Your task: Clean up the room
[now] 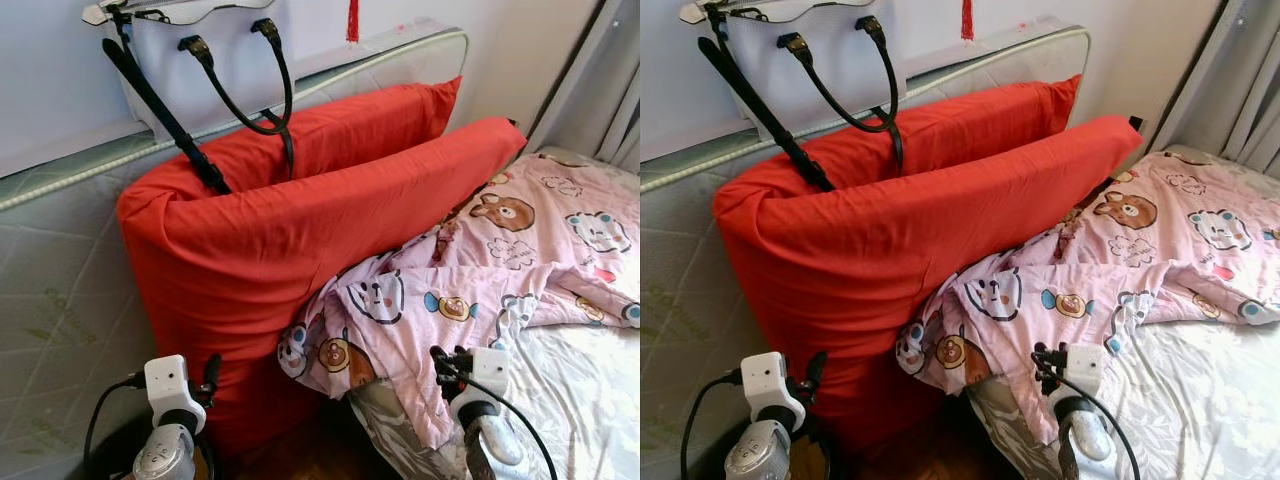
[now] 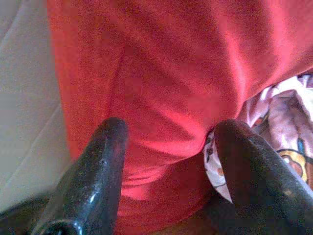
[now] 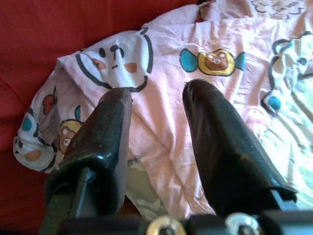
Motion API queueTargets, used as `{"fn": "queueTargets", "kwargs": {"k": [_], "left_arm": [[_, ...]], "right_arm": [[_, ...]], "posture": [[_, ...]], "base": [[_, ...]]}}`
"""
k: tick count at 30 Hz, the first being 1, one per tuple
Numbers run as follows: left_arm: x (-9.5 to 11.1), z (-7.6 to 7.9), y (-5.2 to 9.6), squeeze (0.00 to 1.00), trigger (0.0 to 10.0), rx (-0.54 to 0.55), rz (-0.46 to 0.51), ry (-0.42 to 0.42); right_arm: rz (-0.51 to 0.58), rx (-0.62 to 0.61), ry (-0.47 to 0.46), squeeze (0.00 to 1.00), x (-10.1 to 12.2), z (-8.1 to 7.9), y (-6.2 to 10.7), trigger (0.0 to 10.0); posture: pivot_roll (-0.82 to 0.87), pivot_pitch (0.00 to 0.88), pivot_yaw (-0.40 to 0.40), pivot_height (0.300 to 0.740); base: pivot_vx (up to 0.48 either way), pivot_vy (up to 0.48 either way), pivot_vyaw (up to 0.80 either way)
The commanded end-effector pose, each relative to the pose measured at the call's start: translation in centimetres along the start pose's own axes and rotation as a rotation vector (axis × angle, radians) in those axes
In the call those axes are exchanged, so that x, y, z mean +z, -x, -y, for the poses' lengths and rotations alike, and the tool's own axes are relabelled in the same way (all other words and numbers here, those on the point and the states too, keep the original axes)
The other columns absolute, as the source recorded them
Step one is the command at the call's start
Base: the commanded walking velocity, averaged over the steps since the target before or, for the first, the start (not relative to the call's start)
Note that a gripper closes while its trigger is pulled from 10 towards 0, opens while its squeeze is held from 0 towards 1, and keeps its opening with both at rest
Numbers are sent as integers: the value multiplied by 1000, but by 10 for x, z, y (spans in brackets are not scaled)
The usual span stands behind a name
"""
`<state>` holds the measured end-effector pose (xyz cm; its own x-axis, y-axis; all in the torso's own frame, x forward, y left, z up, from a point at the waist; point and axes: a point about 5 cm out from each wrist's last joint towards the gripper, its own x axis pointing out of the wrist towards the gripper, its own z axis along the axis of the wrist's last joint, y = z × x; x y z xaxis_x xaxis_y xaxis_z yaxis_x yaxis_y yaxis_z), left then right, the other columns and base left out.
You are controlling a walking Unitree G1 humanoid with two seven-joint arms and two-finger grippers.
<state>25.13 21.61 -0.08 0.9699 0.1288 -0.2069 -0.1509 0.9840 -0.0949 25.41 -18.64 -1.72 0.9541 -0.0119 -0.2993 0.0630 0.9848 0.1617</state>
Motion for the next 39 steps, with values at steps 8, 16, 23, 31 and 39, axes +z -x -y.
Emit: {"fn": "queueTargets", "kwargs": {"k": [8,16,23,31,39], "left_arm": [[5,5,-4,0,10000,-35,16,-15],[11,5,-5,0,10000,-25,33,-4],[11,5,-4,0,10000,-31,32,-11],[11,5,-4,0,10000,-34,26,-11],[11,8,-4,0,10000,-42,21,-10]], "right_arm": [[-12,-37,35,0,1,5,0,10000],[-5,-48,34,0,1,1,-1,10000],[-5,-53,26,0,-1,0,1,10000],[-6,-60,24,0,-1,1,0,10000],[-42,-62,43,0,-2,2,-2,10000]], "posture": [[22,0,-48,730],[21,0,-47,730],[24,0,-41,705],[24,0,-42,705],[22,0,-42,685]], "base": [[0,0,0],[0,0,0],[0,0,0],[0,0,0],[0,0,0]]}}
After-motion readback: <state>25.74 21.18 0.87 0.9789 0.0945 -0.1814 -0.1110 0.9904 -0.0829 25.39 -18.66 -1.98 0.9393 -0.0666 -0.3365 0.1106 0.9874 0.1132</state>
